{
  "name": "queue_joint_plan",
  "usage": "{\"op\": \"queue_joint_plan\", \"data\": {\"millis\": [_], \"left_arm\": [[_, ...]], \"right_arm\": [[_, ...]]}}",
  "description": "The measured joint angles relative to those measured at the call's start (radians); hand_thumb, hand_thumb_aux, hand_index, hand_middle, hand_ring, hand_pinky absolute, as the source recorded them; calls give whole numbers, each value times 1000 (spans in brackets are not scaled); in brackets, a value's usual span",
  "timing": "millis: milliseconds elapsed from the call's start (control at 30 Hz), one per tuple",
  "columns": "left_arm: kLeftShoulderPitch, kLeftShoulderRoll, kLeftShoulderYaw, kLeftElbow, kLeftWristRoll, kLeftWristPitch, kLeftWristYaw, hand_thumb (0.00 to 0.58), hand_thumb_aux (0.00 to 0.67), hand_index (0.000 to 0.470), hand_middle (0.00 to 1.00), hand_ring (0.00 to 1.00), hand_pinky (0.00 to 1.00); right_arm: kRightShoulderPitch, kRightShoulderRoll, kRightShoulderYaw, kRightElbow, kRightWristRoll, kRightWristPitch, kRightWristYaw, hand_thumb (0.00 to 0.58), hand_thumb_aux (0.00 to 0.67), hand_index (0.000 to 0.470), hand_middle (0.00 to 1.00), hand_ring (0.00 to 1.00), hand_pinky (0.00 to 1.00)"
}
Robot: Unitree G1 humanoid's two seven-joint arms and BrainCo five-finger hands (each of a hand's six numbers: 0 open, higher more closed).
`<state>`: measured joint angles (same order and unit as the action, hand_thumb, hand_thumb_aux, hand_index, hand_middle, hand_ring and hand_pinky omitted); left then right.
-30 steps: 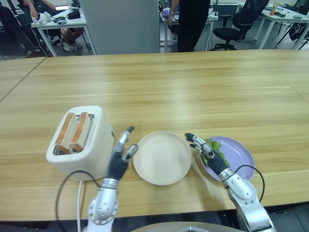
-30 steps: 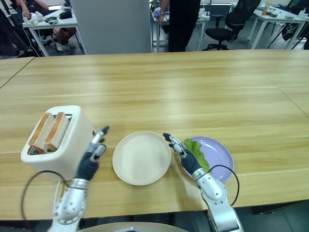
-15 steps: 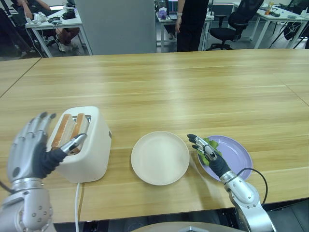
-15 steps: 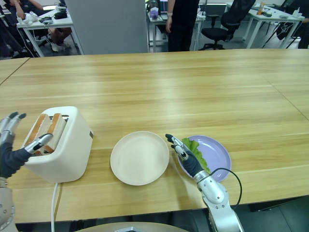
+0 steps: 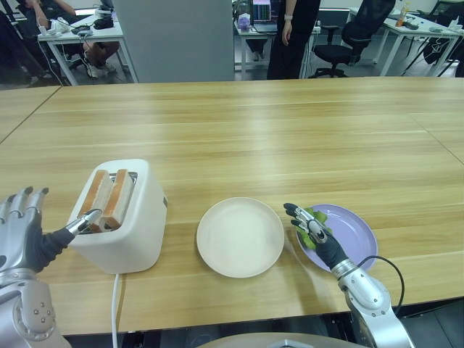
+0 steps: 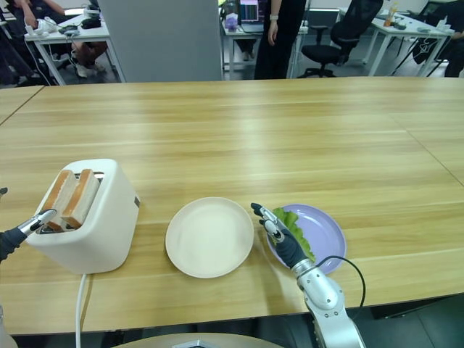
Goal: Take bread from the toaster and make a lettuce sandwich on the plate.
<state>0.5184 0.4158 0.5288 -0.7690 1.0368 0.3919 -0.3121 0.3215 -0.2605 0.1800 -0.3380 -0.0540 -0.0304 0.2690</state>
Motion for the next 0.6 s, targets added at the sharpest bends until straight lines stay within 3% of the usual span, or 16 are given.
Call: {"op": "queue_joint_plan", "data": {"millis": [100,333,600], "left_arm": [[-17,0,-18,33,64,-4,21,0,0,0,8,8,8],[-54,0,-53,88,144,-22,46,0,0,0,153,153,153],[-89,-36,-144,94,213,-39,58,18,11,7,204,204,204]], "right_arm": [[3,0,-6,-6,2,0,0,0,0,0,0,0,0],[6,-3,-43,-26,15,1,0,0,0,0,0,0,0],[4,-6,-73,-32,32,13,-1,0,0,0,0,0,0]]}}
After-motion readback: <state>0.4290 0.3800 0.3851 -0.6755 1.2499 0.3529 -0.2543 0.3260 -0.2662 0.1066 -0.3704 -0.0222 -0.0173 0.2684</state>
